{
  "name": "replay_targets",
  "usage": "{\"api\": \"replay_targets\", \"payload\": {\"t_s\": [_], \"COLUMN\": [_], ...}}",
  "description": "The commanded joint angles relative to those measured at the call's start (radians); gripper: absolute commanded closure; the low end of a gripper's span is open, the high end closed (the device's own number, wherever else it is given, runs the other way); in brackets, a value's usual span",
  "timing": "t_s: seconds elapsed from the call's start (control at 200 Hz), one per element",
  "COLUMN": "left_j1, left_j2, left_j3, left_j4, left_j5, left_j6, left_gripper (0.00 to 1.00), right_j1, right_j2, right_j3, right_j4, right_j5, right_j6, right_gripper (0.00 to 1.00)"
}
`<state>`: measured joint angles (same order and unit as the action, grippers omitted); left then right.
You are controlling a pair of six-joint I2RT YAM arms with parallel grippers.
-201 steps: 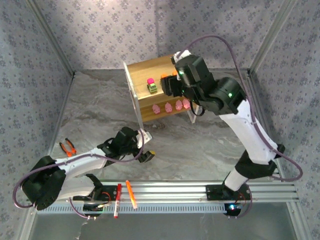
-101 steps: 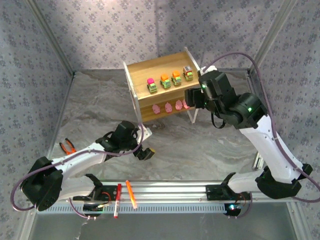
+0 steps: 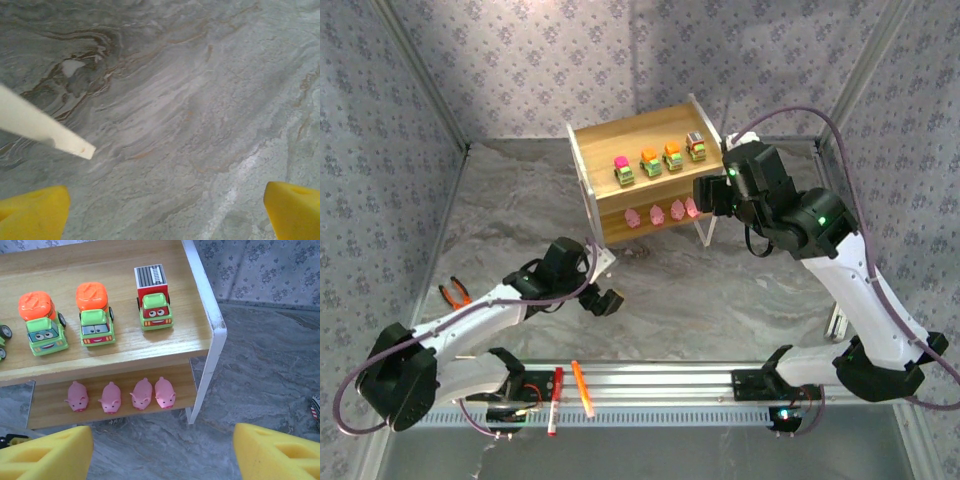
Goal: Place and organize the plastic toys onto the shelf
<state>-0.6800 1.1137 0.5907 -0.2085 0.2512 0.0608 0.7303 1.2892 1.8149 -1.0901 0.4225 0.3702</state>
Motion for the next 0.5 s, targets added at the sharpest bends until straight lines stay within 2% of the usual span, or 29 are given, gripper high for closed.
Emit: {"api": "replay_targets", "payload": {"t_s": [0.0, 0.295, 0.495], "left_j1": [0.018, 0.101, 0.185], "left_j2": [-0.033, -0.096, -0.150], "left_j3": [0.026, -0.004, -0.008], "left_j4": [-0.046, -0.078, -0.113], "left_j5": [-0.046, -0.061, -0.034], "left_j6": [-0.008, 0.007, 0.016], "left_gripper": [0.01, 0.01, 0.01], "right_j1": [-0.007, -0.034, -0.149], "right_j2": [-0.010, -0.041, -0.102], "right_j3": [-0.009, -0.057, -0.206], "right_j4": [0.007, -0.007, 0.027], "right_j5": [-0.006, -0.004, -0.069], "right_j6": [0.012, 0.003, 0.005], "right_gripper": [0.24, 0.22, 0.20]}}
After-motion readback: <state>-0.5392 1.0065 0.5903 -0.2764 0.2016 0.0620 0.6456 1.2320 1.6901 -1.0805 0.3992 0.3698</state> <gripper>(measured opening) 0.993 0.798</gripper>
